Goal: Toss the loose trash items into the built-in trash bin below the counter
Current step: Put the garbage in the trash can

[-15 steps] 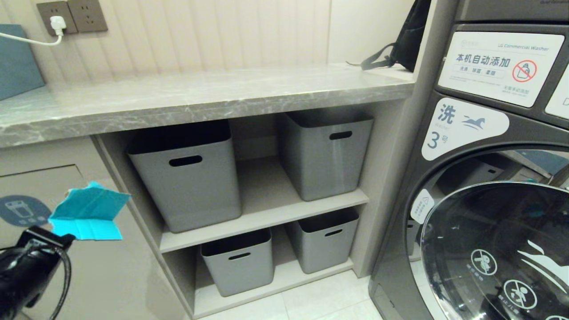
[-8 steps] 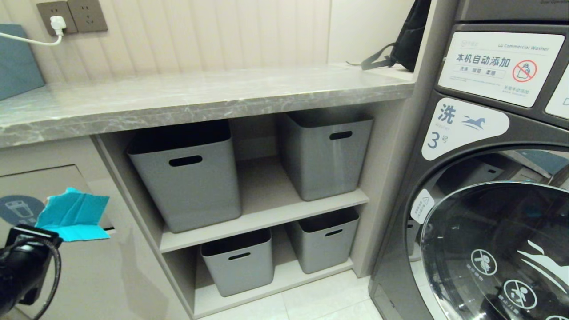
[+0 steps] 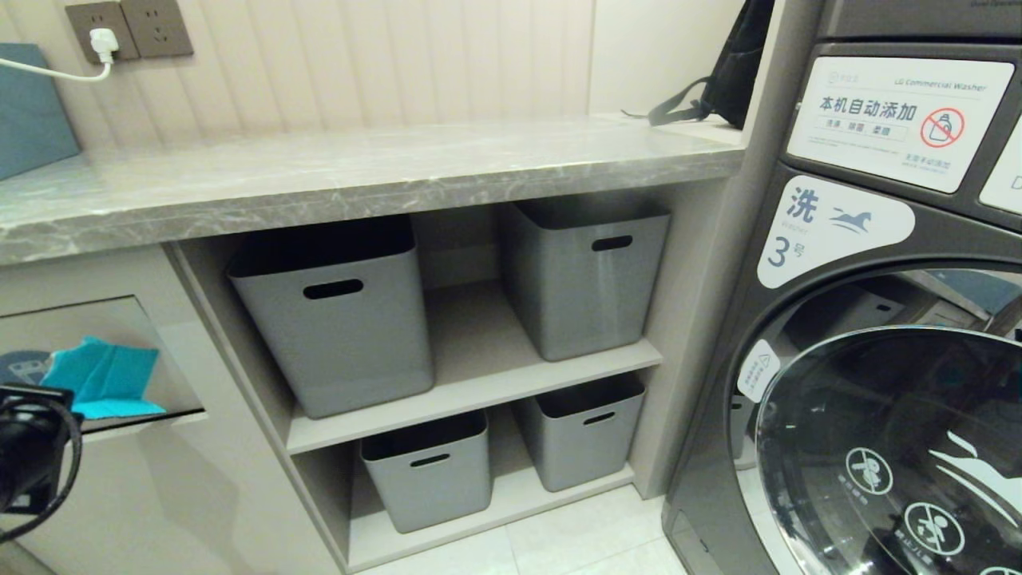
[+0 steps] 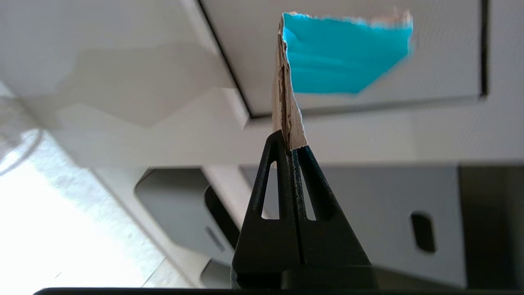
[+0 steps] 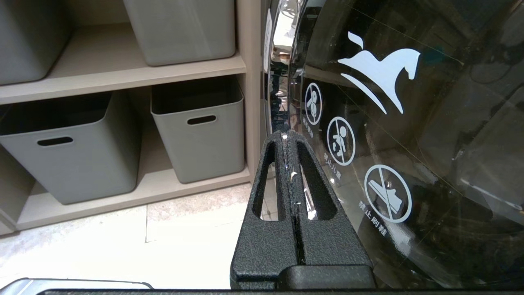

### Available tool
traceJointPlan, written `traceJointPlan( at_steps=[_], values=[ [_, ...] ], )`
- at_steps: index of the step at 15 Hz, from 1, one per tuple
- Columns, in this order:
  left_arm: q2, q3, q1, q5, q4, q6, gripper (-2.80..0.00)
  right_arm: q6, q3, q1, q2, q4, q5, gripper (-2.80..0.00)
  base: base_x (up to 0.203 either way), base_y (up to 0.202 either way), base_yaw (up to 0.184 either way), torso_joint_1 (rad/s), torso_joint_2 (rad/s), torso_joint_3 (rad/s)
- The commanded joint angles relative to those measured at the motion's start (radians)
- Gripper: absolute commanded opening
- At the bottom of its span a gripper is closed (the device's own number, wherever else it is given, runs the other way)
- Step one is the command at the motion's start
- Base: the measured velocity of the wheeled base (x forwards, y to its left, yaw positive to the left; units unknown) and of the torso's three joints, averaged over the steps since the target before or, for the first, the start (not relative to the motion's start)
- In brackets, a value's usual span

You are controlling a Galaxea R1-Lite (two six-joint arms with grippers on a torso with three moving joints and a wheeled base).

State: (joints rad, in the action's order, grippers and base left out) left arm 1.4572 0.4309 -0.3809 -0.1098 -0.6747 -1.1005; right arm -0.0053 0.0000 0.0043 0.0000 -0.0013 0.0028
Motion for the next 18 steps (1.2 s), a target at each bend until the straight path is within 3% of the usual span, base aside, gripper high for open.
traceJointPlan(
  at_steps=[1, 5, 10, 13, 18],
  values=[
    [0.072, 0.051, -0.049, 0.031, -0.005, -0.029, -2.80, -0.001, 0.000, 0.000, -0.002, 0.000, 0.000, -2.80, 0.000, 0.000, 0.000, 0.000, 0.00, 0.000],
    [0.164, 0.094, -0.114, 0.177, -0.007, -0.118, -2.80, -0.001, 0.000, 0.000, -0.002, 0.000, 0.000, -2.80, 0.000, 0.000, 0.000, 0.000, 0.00, 0.000],
    [0.323, 0.175, -0.220, 0.338, -0.029, -0.132, -2.80, -0.001, 0.000, 0.000, -0.002, 0.000, 0.000, -2.80, 0.000, 0.000, 0.000, 0.000, 0.00, 0.000],
    [0.408, 0.272, -0.245, 0.385, -0.040, -0.150, -2.80, -0.001, 0.000, 0.000, -0.002, 0.000, 0.002, -2.80, 0.000, 0.000, 0.000, 0.000, 0.00, 0.000],
    [0.480, 0.407, -0.258, 0.430, -0.040, -0.263, -2.80, -0.001, 0.000, 0.000, -0.002, 0.000, 0.000, -2.80, 0.000, 0.000, 0.000, 0.000, 0.00, 0.000]
  ],
)
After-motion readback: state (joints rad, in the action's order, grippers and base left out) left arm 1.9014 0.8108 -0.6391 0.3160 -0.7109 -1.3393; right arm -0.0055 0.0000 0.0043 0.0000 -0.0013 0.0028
